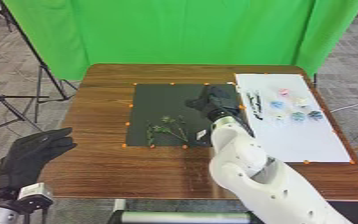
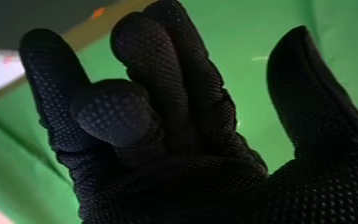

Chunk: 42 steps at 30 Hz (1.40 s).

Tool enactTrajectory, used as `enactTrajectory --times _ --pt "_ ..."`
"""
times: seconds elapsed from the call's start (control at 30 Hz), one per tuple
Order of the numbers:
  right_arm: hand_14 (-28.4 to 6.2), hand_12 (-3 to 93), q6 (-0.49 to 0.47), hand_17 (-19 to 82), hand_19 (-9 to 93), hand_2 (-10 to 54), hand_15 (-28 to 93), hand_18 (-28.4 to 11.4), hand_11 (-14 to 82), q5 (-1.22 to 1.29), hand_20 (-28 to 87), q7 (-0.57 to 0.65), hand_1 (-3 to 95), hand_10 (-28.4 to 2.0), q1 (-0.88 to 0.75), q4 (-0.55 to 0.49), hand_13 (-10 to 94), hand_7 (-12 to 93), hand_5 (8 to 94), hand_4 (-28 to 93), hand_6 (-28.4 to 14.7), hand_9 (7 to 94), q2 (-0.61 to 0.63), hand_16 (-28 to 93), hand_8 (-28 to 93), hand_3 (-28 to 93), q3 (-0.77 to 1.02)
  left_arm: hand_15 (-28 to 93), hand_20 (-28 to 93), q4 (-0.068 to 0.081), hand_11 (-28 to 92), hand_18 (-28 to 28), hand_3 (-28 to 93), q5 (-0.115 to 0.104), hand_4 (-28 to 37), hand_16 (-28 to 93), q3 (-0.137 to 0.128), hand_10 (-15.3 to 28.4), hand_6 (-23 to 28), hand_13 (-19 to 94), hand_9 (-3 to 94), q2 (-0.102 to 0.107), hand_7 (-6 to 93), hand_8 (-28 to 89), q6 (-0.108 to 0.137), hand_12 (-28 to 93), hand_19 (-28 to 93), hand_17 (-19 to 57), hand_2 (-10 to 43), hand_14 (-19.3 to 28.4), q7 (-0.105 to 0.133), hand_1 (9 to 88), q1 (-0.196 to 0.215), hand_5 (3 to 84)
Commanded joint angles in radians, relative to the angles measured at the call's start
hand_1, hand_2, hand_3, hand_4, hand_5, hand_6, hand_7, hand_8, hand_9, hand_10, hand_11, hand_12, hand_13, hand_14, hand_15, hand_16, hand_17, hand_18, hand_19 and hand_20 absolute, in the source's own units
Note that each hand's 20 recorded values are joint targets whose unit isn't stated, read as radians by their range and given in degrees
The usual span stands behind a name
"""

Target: Arrange flowers

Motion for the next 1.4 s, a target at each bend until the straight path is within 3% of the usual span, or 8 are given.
enactTrajectory --times 0.03,0.23,0.4,0.9,1.4 --pt "-15.0 22.5 -0.091 44 92 9.1 76 -24.5 49.8 0.072 -26 0.05 22.5 -22.5 0.01 0.05 74 27 73.4 -21 -10.7 70.3 0.07 23 -9 74 0.111 63 15 0.002 43 20.4 78 -0.007 -13.9 -13 0.016 22.0 15.4 31 45.1 0.006 15.2 -9 0.005 11 59 -8.7 3.8 26.1 0.021 32.1 0.009 54.2" --pt "-15.5 22.5 -0.083 44 92 11.2 76 -24.7 49.4 0.035 -25 0.058 20.6 -22.9 -0.002 0.099 74 25 72.9 -21 -11.1 69.9 0.093 22 -9 75 0.109 63 15 0.007 43 20.4 78 -0.018 -14.1 -13 0.022 22.1 15.5 31 45.1 0.018 15.2 -9 0.01 11 59 -8.8 3.9 26.1 0.036 32.2 0.008 54.2" --pt "-16.0 22.5 -0.044 43 92 9.6 76 -24.5 49.2 0.027 -25 0.049 22.1 -23.6 0.028 0.142 70 23 69.2 -20 -11.6 66.9 0.126 21 -9 76 0.13 63 15 0.016 43 20.5 78 -0.009 -14.0 -13 0.032 22.1 15.4 31 45.1 0.029 15.2 -9 -0.002 11 59 -8.8 3.9 26.1 0.024 32.1 -0.021 54.1" --pt "-16.3 21.8 -0.161 39 92 3.1 77 -24.7 50.9 -0.062 -22 0.055 28.0 -24.1 0.097 0.26 65 23 65.8 -22 -11.9 60.7 0.16 20 -9 79 0.108 63 15 0.022 43 20.4 78 -0.013 -14.2 -13 0.056 22.1 15.5 31 45.0 0.042 15.1 -9 0.002 11 59 -8.8 3.6 26.2 0.036 31.9 -0.041 54.1" --pt "-16.2 21.7 -0.262 40 92 0.0 77 -24.8 51.0 -0.097 -21 0.072 29.7 -24.2 0.027 0.315 65 23 66.0 -22 -12.1 60.3 0.132 20 -9 78 0.14 63 15 0.023 43 20.4 78 0.0 -14.4 -13 0.064 22.1 15.4 31 45.0 0.027 15.2 -9 -0.019 11 59 -8.8 3.3 26.2 0.003 31.8 -0.081 54.1"
